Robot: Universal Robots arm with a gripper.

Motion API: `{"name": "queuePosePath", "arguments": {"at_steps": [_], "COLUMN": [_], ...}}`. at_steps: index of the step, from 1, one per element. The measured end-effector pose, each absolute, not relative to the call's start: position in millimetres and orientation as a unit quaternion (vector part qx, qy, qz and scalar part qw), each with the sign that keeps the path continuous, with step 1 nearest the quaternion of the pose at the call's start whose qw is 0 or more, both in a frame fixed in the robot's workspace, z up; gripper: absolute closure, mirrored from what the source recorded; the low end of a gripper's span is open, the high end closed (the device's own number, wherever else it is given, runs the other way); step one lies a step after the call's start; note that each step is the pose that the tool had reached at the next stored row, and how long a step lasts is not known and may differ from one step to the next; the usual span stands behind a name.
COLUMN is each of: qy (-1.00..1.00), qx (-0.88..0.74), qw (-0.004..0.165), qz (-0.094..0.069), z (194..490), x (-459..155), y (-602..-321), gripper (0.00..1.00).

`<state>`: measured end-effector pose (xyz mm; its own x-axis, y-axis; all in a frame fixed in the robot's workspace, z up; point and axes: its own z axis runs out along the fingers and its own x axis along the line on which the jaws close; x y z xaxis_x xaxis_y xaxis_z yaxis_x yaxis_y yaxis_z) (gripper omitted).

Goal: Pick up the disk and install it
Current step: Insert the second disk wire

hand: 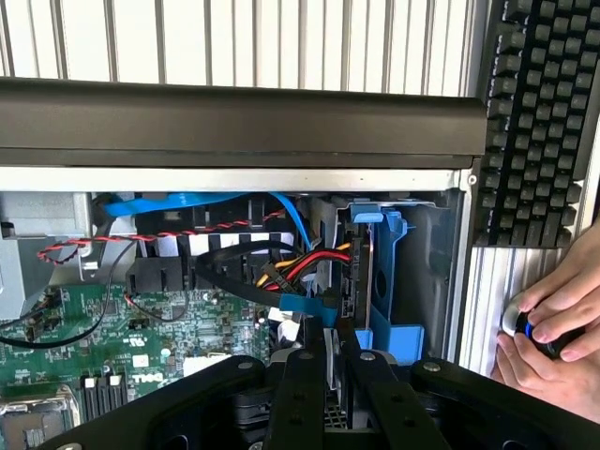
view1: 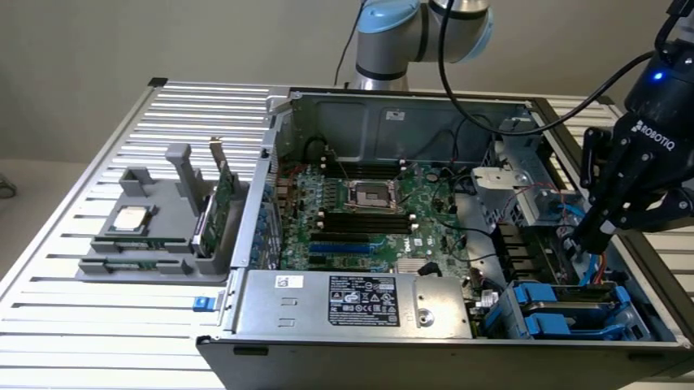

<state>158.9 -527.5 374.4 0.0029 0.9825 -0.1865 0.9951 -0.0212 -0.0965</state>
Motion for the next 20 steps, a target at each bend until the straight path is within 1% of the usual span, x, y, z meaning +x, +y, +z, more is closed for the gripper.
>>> {"name": "queuePosePath", "arguments": {"at_steps": [13,20], "qy": [0.692,0.692], "qx": [0.714,0.714], "qw": [0.026,0.025], "qz": [-0.105,-0.105], "z": [370.6,367.4], "x": [155.9,147.6], "y": [-529.4,-542.5], "gripper": [0.84,0.84]}}
